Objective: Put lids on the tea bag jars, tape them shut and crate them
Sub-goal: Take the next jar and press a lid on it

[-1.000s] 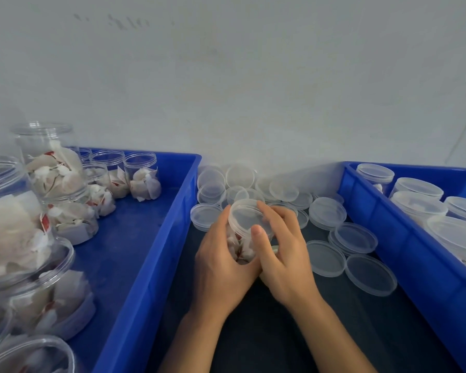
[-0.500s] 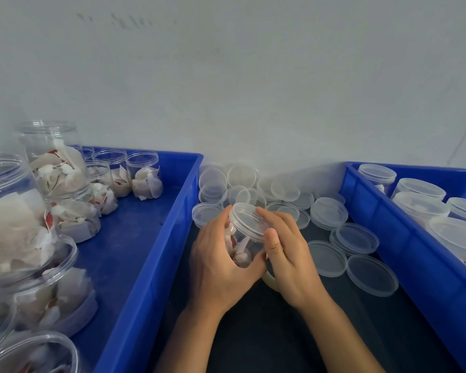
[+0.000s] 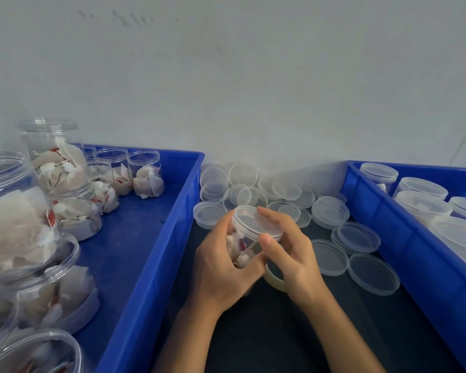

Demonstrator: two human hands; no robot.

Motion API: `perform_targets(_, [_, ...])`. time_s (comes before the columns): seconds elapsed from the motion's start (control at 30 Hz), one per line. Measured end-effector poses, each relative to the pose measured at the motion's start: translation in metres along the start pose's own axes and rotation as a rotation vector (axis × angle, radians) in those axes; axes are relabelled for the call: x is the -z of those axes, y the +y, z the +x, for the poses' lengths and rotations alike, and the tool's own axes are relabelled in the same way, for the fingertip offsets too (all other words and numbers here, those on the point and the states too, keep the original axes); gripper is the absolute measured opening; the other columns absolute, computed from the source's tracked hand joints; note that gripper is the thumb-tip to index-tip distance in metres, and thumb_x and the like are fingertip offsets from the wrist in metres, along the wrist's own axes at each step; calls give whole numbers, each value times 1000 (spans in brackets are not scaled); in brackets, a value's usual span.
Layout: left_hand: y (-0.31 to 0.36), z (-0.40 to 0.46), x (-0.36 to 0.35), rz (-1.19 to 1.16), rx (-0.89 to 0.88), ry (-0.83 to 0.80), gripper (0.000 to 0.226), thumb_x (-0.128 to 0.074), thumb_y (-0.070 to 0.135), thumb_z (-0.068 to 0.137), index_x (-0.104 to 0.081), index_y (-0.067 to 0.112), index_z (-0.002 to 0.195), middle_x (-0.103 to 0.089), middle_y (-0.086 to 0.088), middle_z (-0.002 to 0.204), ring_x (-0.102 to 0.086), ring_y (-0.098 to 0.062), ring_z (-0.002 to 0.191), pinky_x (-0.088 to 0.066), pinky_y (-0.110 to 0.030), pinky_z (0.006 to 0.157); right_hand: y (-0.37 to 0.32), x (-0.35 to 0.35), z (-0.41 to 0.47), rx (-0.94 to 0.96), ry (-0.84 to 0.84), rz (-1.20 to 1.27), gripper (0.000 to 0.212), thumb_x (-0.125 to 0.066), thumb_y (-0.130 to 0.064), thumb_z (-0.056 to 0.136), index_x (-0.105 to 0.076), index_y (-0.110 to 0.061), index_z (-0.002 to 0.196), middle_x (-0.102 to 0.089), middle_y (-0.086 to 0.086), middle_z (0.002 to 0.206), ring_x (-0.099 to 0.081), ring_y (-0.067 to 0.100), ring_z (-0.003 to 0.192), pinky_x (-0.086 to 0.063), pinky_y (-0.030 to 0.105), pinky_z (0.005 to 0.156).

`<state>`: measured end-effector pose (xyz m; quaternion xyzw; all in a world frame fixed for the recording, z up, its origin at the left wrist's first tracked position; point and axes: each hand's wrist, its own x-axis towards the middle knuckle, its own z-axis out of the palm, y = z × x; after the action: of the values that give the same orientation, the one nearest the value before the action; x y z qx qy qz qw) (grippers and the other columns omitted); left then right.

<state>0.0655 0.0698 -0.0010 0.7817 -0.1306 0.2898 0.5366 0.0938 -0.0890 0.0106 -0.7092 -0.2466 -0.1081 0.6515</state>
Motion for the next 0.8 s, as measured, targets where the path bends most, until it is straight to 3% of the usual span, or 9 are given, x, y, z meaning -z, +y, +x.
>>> perform_targets(0.1, [-3, 2, 2, -87, 47, -56, 56, -80, 43, 87, -58, 39, 138, -72, 16, 126, -70, -11, 119, -60, -37, 95, 1, 6, 2, -37, -65, 57, 48, -65, -31, 97, -62, -16, 142, -68, 9, 136, -64, 31, 128, -50, 59, 107])
perform_targets(0.23, [-6, 3, 4, -211, 118, -139, 45, -74, 35, 89, -64, 34, 133, -74, 5, 122, -69, -20, 120, -58, -50, 100, -1, 14, 3, -55, -142, 103, 44, -58, -23, 99, -61, -11, 141, -72, 12, 131, -68, 31, 122, -55, 39, 102])
perform_targets(0.3, [-7, 4, 4, -286, 140, -173, 46, -69, 35, 89, -65, 26, 134, -74, 0, 125, -68, -25, 123, -55, -52, 105, -2, 17, 4, -61, -156, 119, 42, -55, -24, 100, -61, -9, 139, -72, 13, 129, -68, 33, 121, -55, 36, 101])
perform_targets(0.43, [-5, 6, 3, -468, 210, -236, 49, -66, 39, 90, -67, 16, 133, -73, -13, 125, -68, -32, 122, -54, -55, 107, -2, 16, 4, -73, -139, 163, 44, -50, -31, 102, -61, -5, 136, -72, 18, 124, -68, 39, 117, -53, 47, 102])
perform_targets(0.53, [-4, 8, 3, -575, 236, -267, 50, -64, 39, 90, -67, 17, 135, -72, -16, 127, -67, -36, 123, -56, -47, 104, -4, 10, 3, -82, -129, 212, 45, -51, -37, 103, -61, -7, 135, -71, 19, 125, -67, 42, 117, -51, 56, 103])
perform_targets(0.63, [-2, 7, 1, -532, 225, -221, 52, -66, 37, 91, -64, 15, 138, -72, -14, 127, -68, -33, 123, -57, -46, 104, -5, 6, 3, -84, -121, 209, 38, -50, -31, 106, -61, -8, 134, -71, 18, 125, -68, 40, 116, -54, 53, 100])
perform_targets(0.8, [-4, 2, -3, -178, 160, -115, 48, -78, 42, 90, -61, 38, 135, -72, 12, 125, -70, -12, 118, -62, -45, 96, -8, 8, 2, -93, -100, 138, 34, -61, -28, 99, -66, -16, 131, -76, 10, 112, -74, 29, 101, -58, 31, 83])
